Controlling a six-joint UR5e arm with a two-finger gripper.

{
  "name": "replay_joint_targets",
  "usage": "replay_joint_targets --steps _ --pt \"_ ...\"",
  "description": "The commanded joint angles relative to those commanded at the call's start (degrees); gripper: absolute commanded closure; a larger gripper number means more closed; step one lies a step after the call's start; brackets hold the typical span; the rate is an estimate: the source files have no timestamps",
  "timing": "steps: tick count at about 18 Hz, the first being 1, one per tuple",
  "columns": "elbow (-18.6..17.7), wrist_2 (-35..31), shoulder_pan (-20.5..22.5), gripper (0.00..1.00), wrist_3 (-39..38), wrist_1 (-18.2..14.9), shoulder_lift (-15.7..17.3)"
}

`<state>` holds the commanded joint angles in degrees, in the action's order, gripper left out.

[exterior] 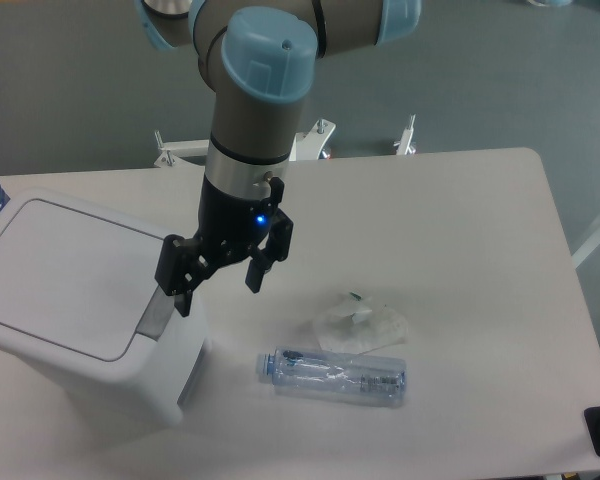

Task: Open the trash can
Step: 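Lower the gripper onto the lid tab and press it down, then hold the gripper at the tab while the lid swings open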

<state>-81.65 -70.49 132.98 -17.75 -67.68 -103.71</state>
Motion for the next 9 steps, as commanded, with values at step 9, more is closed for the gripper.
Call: replay_joint_targets --steps 9 --pt "-0.6 -0.1 -0.8 0.0 0.0 0.1 0.0"
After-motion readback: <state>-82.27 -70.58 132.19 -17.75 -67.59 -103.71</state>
